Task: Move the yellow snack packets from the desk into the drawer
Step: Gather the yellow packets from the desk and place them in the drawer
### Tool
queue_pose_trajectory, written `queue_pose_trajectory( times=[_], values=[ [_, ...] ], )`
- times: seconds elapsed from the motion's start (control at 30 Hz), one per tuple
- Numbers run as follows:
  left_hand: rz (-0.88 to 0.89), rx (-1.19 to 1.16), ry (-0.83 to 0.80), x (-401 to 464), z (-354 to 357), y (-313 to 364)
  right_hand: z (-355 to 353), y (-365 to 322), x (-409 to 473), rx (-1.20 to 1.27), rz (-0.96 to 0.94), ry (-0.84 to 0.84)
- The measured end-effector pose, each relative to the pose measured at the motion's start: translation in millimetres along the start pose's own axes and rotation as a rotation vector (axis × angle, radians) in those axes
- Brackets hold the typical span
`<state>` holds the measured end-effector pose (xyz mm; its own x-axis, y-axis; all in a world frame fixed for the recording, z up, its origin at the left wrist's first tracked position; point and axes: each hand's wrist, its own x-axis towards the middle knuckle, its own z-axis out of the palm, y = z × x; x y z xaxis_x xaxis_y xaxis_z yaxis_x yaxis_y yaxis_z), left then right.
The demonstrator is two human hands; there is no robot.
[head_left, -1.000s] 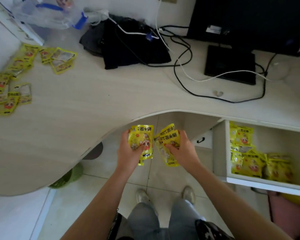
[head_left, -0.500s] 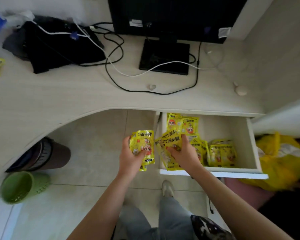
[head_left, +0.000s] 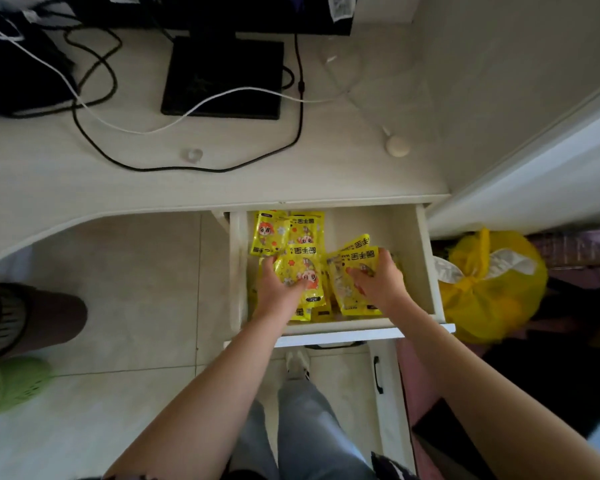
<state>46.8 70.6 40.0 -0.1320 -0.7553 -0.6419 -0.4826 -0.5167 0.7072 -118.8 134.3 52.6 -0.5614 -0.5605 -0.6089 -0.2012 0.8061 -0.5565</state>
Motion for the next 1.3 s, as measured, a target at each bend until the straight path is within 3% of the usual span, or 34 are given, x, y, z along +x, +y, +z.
queue_pose_trajectory(
  times=[0.4,0.7,0.93,1.3],
  values=[
    [-0.142,0.018,-0.043,66,77,19,-19,34,94,0.081,0.129,0.043],
    [-0.016,0.126,-0.071,105,116,32,-12,39,141,0.029,0.094,0.024],
    [0.106,0.423,-0.095,104,104,23,-20,47,135,-0.193,0.135,0.010],
    [0.207,0.472,-0.097,67,47,15,-15,16,83,-0.355,-0.087,-0.028]
  ],
)
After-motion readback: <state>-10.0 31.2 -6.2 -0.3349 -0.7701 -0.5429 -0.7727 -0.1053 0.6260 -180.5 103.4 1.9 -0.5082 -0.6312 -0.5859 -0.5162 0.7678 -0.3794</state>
